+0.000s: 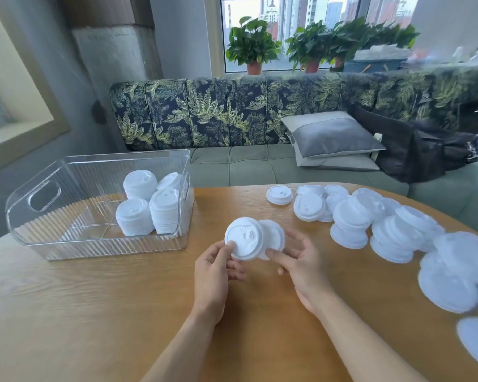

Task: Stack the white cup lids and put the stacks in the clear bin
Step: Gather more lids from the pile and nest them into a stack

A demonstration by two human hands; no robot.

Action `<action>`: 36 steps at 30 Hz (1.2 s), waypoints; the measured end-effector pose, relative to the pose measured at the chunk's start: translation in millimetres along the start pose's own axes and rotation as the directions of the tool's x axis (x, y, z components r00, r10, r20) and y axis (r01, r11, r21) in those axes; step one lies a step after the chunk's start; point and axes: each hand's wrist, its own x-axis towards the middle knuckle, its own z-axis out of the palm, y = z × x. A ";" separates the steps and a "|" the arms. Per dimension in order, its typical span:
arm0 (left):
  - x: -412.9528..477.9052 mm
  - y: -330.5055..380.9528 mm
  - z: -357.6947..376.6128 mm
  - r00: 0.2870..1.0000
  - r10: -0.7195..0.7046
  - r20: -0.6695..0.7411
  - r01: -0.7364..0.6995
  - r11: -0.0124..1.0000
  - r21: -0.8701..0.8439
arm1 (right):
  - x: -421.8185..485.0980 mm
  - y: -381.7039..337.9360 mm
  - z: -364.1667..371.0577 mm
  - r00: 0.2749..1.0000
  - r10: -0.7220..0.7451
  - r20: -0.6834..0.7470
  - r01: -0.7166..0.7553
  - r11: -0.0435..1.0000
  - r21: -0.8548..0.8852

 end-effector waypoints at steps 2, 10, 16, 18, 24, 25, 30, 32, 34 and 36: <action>-18.8 1.2 -5.1 1.000 -0.011 0.008 0.011 1.000 0.003 | -22.0 0.0 -3.0 1.000 0.026 0.016 -0.026 0.999 0.020; -84.3 5.7 -16.0 0.994 -0.061 0.095 0.061 0.998 0.002 | -88.4 -4.4 -15.7 0.978 0.172 0.115 -0.199 0.933 0.301; -120.1 8.1 -17.5 0.990 -0.074 0.123 0.071 0.997 0.024 | -121.7 -9.0 -16.8 0.968 0.220 0.120 -0.250 0.888 0.385; -127.4 7.1 -18.1 0.991 -0.070 0.117 0.067 0.997 0.029 | -129.4 -10.2 -17.7 0.962 0.237 0.137 -0.272 0.879 0.390; -136.3 8.0 -19.5 0.990 -0.072 0.124 0.066 0.996 0.054 | -142.1 -10.8 -21.8 0.947 0.257 0.194 -0.315 0.862 0.397; -136.4 8.0 -19.4 0.990 -0.073 0.125 0.067 0.996 0.049 | -142.6 -10.9 -21.5 0.948 0.253 0.193 -0.311 0.864 0.396; -134.7 6.3 -19.3 0.989 -0.074 0.126 0.069 0.997 0.043 | -143.6 -11.9 -18.7 0.956 0.240 0.169 -0.287 0.882 0.373; -133.9 5.4 -19.6 0.990 -0.067 0.122 0.062 0.997 0.048 | -143.6 -12.0 -18.3 0.957 0.230 0.176 -0.278 0.900 0.334; -133.3 4.8 -19.9 0.991 -0.056 0.125 0.050 0.997 0.052 | -143.6 -12.4 -17.4 0.957 0.220 0.190 -0.270 0.914 0.302; -133.1 4.2 -20.1 0.991 -0.047 0.125 0.041 0.998 0.050 | -144.6 -12.2 -16.8 0.957 0.206 0.206 -0.260 0.924 0.280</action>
